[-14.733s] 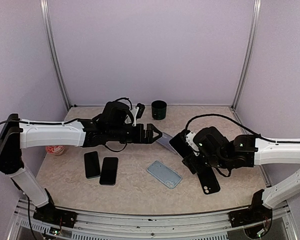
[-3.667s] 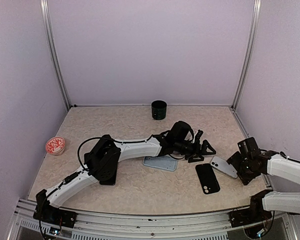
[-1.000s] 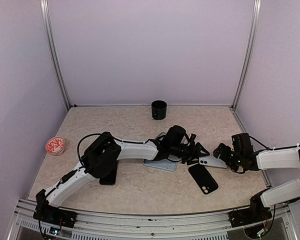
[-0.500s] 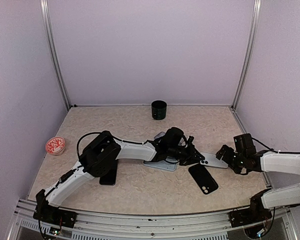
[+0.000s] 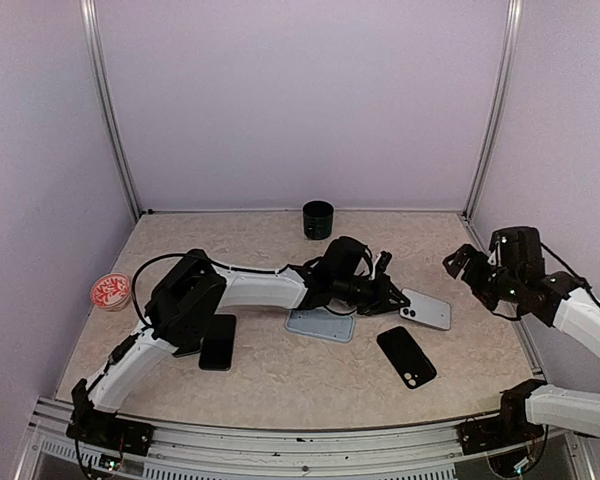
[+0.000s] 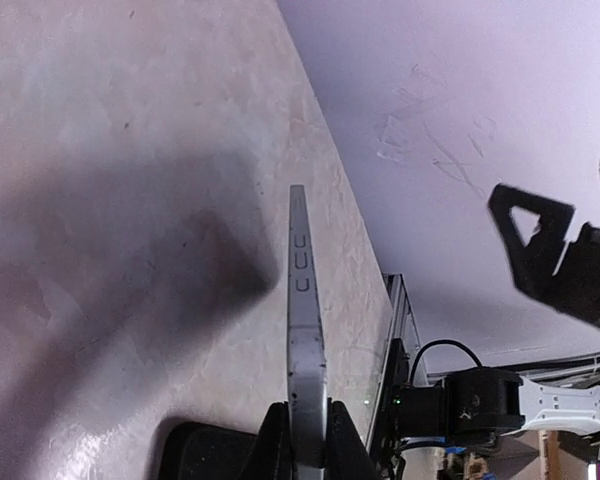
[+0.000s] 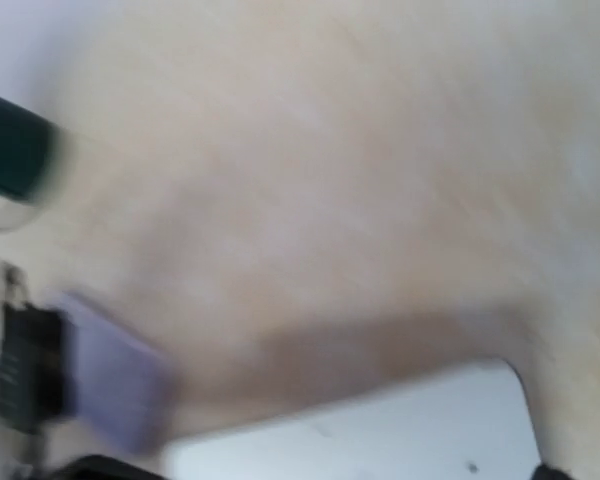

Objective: Put the phone into the phone case
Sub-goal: Pick up the phone from the center of the board, then pass from the left arm to the right

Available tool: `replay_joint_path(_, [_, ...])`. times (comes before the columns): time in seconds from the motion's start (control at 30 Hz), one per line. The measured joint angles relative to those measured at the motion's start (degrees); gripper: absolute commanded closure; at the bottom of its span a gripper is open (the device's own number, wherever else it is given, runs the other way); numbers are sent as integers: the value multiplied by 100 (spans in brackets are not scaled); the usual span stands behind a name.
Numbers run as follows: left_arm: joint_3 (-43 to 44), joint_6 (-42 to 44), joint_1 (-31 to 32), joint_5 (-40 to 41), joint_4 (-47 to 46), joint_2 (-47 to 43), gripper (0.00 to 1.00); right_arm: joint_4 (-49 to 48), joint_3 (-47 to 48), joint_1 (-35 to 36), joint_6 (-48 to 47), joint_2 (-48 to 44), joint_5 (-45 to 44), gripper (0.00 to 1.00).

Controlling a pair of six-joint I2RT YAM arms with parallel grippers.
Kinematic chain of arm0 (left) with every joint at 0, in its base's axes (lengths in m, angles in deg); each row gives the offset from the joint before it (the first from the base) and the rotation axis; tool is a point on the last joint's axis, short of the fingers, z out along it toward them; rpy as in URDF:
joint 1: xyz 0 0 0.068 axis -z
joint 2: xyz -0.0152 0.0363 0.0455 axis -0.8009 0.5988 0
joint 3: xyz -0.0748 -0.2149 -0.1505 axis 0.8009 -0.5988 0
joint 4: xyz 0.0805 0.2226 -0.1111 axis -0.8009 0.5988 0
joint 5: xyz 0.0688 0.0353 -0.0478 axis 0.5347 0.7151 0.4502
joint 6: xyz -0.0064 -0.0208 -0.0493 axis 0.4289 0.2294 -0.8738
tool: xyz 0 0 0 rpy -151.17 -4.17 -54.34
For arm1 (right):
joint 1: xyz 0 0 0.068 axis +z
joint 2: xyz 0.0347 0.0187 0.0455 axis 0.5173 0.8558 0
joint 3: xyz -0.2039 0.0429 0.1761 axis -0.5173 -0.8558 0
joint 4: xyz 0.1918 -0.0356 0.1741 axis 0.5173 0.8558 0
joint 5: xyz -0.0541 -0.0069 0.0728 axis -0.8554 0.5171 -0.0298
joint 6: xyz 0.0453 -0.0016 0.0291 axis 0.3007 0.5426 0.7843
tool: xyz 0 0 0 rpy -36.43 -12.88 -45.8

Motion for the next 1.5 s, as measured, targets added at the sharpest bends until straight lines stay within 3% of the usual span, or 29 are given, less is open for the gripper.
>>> replay_joint_path(0.23, [-1266,2599,-9,439,697,-1886,100,568,1482,-85,-579,-424,894,1])
replay_joint_path(0.47, [-2684,5204,367,964,793,-3875,100,1082,1725,-85,-1318,103,1998,1])
replay_joint_path(0.7, [-5082,7604,1342,2166,74,-5416,100,1156,1836,-85,-1486,13,3086,1])
replay_joint_path(0.93, [-7088,9608,1716,3486,-1252,-6625,100,778,1104,-83,-1281,334,4463,1])
replay_joint_path(1.23, [-8183,11468,2238,4341,-3679,-7027,100,-208,262,-61,-564,339,5525,2])
replay_joint_path(1.5, [-8365,13086,2841,4944,-5058,-6419,100,-1261,20,116,280,533,6236,3])
